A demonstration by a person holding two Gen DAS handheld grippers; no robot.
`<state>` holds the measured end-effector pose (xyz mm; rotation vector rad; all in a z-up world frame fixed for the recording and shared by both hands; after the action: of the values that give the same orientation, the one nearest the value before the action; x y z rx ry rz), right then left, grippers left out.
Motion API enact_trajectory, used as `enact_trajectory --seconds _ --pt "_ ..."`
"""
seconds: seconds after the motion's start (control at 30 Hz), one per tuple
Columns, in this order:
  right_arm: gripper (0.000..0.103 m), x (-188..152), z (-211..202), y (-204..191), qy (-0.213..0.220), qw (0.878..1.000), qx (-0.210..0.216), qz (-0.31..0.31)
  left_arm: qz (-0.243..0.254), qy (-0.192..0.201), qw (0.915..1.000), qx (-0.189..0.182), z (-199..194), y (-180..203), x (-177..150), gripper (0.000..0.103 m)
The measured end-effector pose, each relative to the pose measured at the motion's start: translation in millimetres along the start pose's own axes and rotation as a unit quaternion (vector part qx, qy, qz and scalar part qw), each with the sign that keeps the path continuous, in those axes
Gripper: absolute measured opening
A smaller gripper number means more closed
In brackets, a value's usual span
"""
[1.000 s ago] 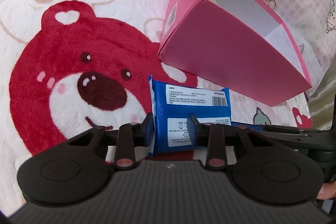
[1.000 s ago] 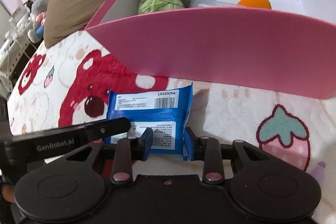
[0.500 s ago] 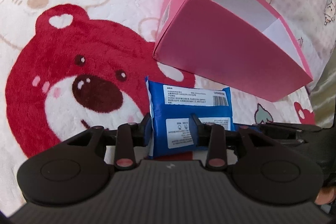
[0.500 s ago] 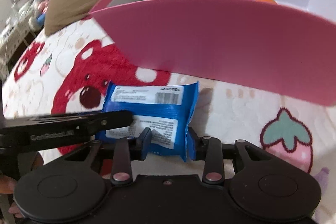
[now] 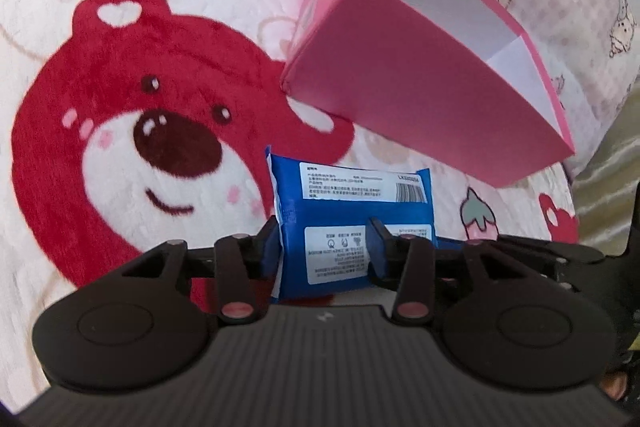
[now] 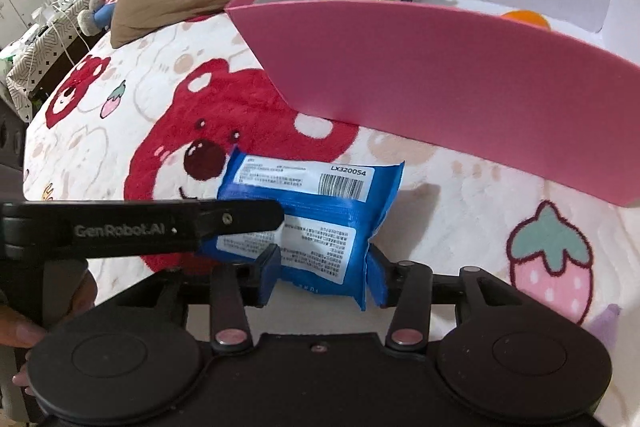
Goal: Organize objects
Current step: 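Close the left gripper on the blue wet-wipes pack, then lift the wipes pack with the left gripper toward the pink box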
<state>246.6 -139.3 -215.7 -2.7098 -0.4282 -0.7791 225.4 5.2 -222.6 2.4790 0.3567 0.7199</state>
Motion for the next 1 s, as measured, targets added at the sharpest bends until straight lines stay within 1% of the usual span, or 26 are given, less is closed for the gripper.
enact_trajectory --seconds 0.13,0.23,0.3,0.47,0.53,0.57,0.63,0.73,0.77,0.9,1.0 --pt "0.054 -4.0 -4.2 -1.7 -0.011 1.000 -0.010 -0.004 0.007 -0.001 1.0000 -0.002 -7.0 7.5 -6.2 0.042" --pt "0.059 -5.6 -12.3 -4.2 -0.007 1.000 -0.010 -0.007 -0.007 0.000 0.9999 -0.014 -12.4 13.7 -9.2 0.042" --pt "0.071 -5.9 -18.1 -6.7 -0.001 1.000 -0.006 -0.013 -0.009 -0.003 0.9998 -0.019 -14.3 19.2 -11.6 0.042" --pt "0.072 -5.8 -31.3 -7.3 0.001 1.000 -0.004 -0.011 -0.020 -0.005 0.9994 -0.026 -27.3 24.0 -13.5 0.042" --pt "0.075 -6.2 -38.5 -13.7 0.002 1.000 0.001 -0.018 -0.027 -0.005 0.9990 -0.036 -36.1 25.7 -14.0 0.042" --pt "0.079 -6.8 -42.8 -18.1 0.002 1.000 0.004 -0.023 -0.027 -0.004 0.9989 -0.037 -40.5 27.9 -14.3 0.042" --pt "0.080 -8.8 -52.3 -25.7 0.007 0.999 0.004 -0.036 -0.022 -0.001 0.9990 -0.038 -46.6 33.0 -16.0 0.042" --pt "0.083 -12.9 -66.5 -30.0 0.018 0.999 0.000 -0.044 -0.017 -0.009 0.9989 -0.042 -54.1 42.6 -23.5 0.042" --pt "0.083 -14.5 -69.8 -29.6 0.017 0.999 -0.005 -0.040 -0.016 -0.008 0.9991 -0.040 -56.0 44.4 -25.4 0.042" --pt "0.083 -14.4 -82.2 -32.9 0.025 0.999 -0.014 -0.033 0.018 -0.001 0.9996 -0.020 -69.4 55.5 -31.9 0.042" --pt "0.084 -13.4 -90.6 -39.0 0.026 0.998 -0.027 -0.041 0.020 -0.013 0.9996 -0.018 -80.2 62.5 -32.0 0.042"
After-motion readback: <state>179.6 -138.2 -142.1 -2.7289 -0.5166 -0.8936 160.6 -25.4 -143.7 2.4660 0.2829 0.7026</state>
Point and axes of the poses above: each gripper's, at about its wrist camera, not at the fingertips, and z roughly the way its jaws point, y to its right, x to its top, the point moved 10 cm from there along z, roughly the way its jaws point, and after that the axes turned 6 degrees about -z, right-handed, at the moved point
